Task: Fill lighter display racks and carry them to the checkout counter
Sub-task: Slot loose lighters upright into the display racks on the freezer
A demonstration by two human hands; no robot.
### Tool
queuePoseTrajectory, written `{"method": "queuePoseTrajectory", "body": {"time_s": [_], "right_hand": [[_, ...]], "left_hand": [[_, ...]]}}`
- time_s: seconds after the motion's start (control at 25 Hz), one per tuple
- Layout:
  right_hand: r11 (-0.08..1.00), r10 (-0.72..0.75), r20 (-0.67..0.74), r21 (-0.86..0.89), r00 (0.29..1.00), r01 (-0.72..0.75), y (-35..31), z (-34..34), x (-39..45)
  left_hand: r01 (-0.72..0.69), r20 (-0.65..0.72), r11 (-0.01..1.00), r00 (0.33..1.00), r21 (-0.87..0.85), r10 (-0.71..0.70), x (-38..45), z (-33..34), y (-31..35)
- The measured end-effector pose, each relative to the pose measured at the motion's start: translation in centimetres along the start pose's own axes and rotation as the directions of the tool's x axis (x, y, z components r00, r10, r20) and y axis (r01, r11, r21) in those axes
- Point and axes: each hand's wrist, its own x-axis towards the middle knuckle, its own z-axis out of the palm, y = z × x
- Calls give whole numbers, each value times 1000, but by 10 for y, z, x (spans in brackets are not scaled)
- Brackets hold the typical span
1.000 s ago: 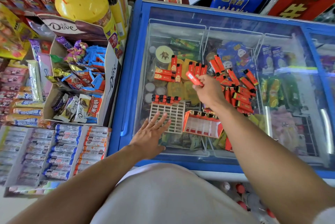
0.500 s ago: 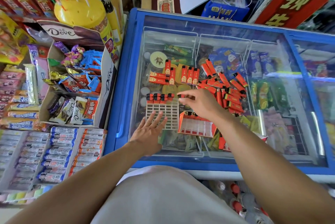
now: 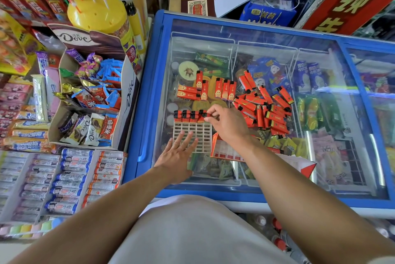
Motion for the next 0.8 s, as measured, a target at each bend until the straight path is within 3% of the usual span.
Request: {"method": "queuePoseTrajectory", "body": {"time_s": [0.28,0.52,0.68,0.8], "right_hand": [[993,-55,-30,-106,998,51,-2,1,1],[992,-3,-99,-123,995,-9,-1,1,-1],[996,-78,-78,-51,994,74,-2,-7,-2],[996,-44,-122,72,992,53,-4,-11,3]], "left_hand": [[-10,-1,1000,1000,-8,10,0,0,-2],[-44,-67,996,997,-75,39,-4,0,-4],[-101,-251,991,965,-87,77,-14,8,-4],[-218,-494,962,862,-162,113,-19,7,0]]}}
